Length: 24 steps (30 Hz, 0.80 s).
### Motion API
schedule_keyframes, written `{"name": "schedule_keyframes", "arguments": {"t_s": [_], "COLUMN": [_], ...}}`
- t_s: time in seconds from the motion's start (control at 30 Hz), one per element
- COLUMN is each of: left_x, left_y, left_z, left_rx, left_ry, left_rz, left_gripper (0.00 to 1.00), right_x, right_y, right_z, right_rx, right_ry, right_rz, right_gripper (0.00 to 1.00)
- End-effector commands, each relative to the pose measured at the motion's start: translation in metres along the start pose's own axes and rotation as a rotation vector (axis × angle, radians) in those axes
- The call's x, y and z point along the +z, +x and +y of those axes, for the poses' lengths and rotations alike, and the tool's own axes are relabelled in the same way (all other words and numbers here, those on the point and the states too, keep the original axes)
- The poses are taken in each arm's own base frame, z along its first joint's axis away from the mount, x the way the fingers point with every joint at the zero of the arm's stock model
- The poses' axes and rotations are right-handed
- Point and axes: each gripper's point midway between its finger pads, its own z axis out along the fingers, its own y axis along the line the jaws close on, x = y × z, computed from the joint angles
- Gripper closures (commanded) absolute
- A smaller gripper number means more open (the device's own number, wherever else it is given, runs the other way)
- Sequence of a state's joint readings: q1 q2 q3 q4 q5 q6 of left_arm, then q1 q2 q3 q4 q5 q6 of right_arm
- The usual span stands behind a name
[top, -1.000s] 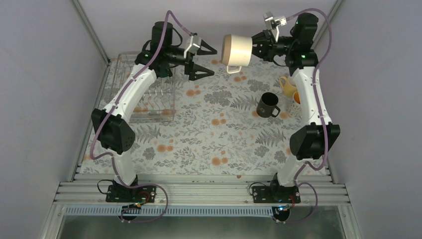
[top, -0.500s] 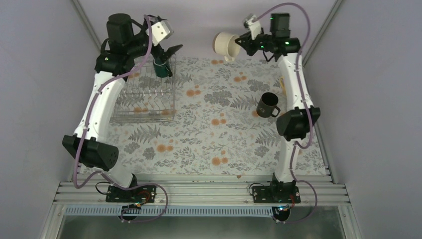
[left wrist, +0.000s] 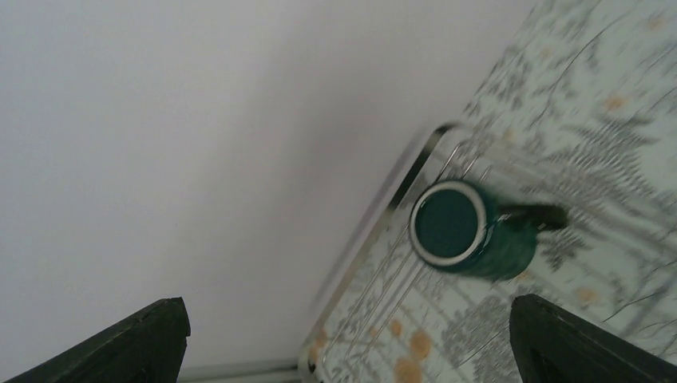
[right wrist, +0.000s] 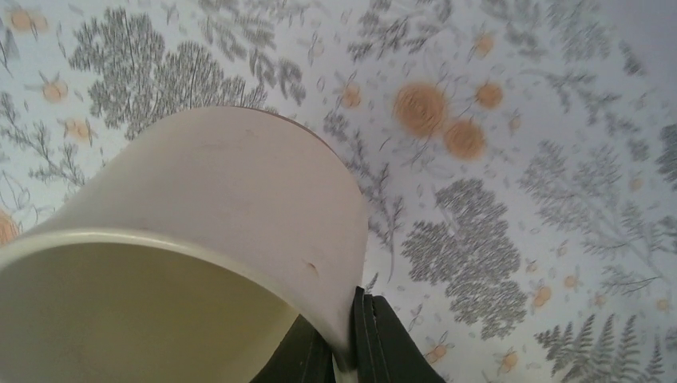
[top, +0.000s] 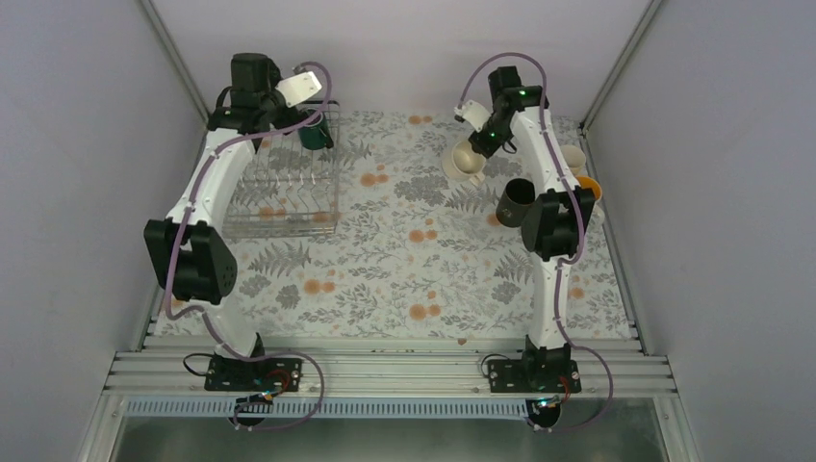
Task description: Unload the cups from the dish rack
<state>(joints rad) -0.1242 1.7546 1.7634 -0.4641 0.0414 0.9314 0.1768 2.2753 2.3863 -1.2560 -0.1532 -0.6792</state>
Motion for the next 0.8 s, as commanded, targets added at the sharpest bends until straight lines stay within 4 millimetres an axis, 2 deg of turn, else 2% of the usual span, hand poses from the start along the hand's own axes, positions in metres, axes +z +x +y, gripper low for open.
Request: {"name": "schedule_keyframes", "arguments": {"t_s": [0.0, 0.13, 0.33, 0.47, 0.7, 0.77], "left_x": [0.019, 0.038, 0.053, 0.058, 0.080, 0.084], "left_y": [0.028, 0.047, 0.064, 0.068, 0.079, 0.078], "left_z": [0.038, 0.048, 0.045, 0.025, -0.017, -0.025], "left_rx": [0.022, -0.042, -0.082, -0.122, -0.118, -0.127], "left_ry": [-0.100, -0.069, -0.011, 0.127, 0.340, 0.385], "left_rz": [0.080, 0.123, 0.125, 0.072, 0.074, 0.060], "left_gripper": [0.00, 0.00, 0.00, 0.00, 0.00, 0.00], "right_x": [0.000, 0.024, 0.048, 0.055, 0.069, 0.070], "right_y": [0.011, 0.028, 0.044, 0.055, 0.071, 0.073], "right_z": [0.021, 0.034, 0.049, 0.054, 0.063, 0.063], "right_rx": [-0.059, -0.051, -0.046, -0.049, -0.041, -0.036], "right_ry": [-0.024, -0.055, -0.085, -0.101, -0.131, -0.131], "right_rz": [0.066, 0.149, 0.232, 0.269, 0.325, 0.331], "right_gripper": [0.97, 0.97, 0.97, 0.97, 0.97, 0.94]}}
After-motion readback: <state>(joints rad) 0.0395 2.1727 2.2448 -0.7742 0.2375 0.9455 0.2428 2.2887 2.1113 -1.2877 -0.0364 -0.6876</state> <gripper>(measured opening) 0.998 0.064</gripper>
